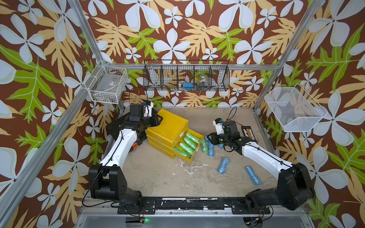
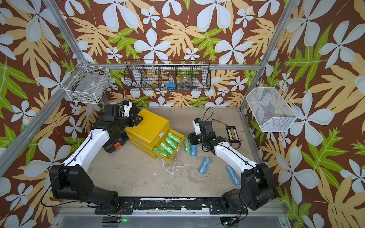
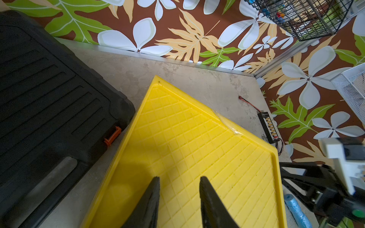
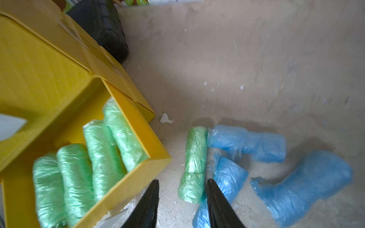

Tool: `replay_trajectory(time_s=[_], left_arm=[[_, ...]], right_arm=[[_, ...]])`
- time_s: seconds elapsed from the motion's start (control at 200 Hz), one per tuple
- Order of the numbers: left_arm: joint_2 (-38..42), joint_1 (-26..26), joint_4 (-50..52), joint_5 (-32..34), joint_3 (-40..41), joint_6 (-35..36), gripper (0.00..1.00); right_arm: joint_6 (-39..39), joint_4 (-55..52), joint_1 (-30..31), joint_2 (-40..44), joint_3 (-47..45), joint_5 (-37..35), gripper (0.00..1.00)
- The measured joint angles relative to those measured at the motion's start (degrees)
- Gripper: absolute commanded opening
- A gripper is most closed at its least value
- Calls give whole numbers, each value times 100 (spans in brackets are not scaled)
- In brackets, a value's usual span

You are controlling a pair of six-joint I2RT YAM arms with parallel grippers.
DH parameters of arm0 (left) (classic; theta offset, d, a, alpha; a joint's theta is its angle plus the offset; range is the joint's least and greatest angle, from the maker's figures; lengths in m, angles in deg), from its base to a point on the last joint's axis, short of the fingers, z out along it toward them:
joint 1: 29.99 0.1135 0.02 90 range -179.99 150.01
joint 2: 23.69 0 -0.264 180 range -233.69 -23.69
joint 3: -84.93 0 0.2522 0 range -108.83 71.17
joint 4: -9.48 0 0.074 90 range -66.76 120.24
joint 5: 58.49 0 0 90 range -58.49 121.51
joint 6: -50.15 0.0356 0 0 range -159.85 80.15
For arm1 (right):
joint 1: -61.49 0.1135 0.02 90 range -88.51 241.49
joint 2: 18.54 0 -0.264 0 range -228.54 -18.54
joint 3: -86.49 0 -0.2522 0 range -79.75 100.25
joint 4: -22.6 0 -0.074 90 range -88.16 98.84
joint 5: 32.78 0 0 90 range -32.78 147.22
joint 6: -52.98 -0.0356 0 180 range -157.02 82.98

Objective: Sort the rolls of trash bags by color and place them into the drawer
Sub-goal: Pick up the roll of trash bags from the center of the board.

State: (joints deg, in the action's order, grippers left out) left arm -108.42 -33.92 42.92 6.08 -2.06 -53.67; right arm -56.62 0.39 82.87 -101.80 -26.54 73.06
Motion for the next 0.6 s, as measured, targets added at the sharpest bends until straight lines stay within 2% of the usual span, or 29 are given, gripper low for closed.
replay_trajectory(time_s=[0.17,0.315,0.6], left_arm=[[-2,0,-2,0,0,2,37],[-2,0,-2,9,0,35,37],[0,0,-4,11,9,42,37]], right_arm=[[-262,251,-256,-741,-157,726,38],[-363,466,-251,-1152,-76,1075,41],[-439,612,-258,-1716,201,1191,46]])
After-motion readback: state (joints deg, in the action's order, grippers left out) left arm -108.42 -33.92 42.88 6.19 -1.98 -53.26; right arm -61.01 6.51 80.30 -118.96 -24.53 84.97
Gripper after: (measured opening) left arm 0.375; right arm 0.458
